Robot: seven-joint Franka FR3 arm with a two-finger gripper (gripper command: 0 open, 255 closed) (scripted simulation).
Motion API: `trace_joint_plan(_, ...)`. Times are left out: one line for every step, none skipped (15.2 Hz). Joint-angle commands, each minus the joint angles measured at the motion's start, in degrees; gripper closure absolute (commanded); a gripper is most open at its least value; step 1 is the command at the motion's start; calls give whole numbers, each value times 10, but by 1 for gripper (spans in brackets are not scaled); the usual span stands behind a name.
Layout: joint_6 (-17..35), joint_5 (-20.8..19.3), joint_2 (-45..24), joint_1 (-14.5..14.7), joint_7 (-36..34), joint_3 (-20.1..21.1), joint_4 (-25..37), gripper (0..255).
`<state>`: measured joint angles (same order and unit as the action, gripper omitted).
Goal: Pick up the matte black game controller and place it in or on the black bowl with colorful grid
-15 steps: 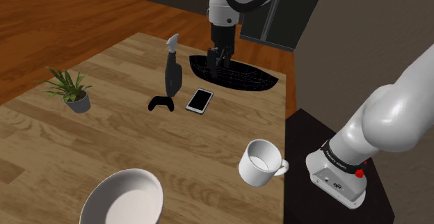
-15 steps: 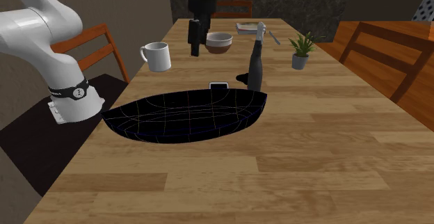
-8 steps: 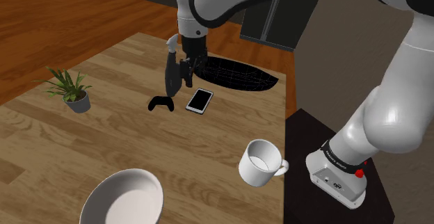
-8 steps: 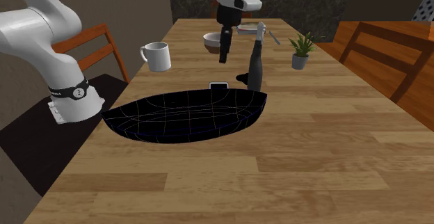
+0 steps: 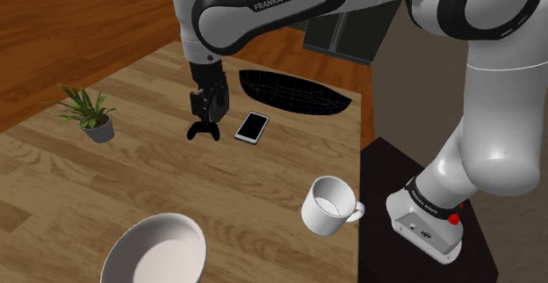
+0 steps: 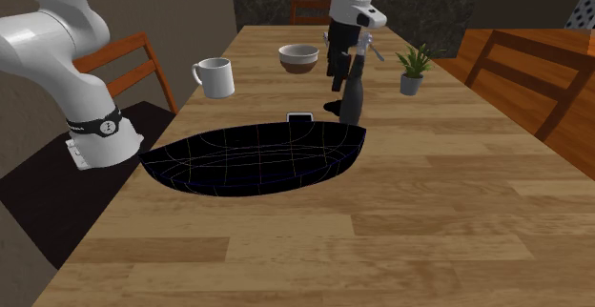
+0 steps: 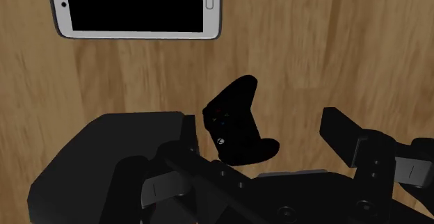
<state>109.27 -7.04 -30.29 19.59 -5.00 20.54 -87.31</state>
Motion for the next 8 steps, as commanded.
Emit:
trace_joint_plan(2, -8, -25, 11, -2, 0, 23, 0)
trace_joint_plan(8, -9, -26, 11, -2, -1, 17, 0)
trace_joint_plan(15, -10, -28, 11, -3, -1, 12, 0)
trace_joint_plan(22, -11, -30, 11, -3, -1, 7, 0)
trace_joint_plan(29, -11, -32, 11, -4, -2, 2, 0)
trace_joint_plan(35, -12, -34, 11, -4, -2, -3, 0)
trace_joint_plan(42, -13, -36, 11, -5, -2, -7, 0)
trace_joint_plan(46, -14, -37, 11, -6, -2, -10, 0)
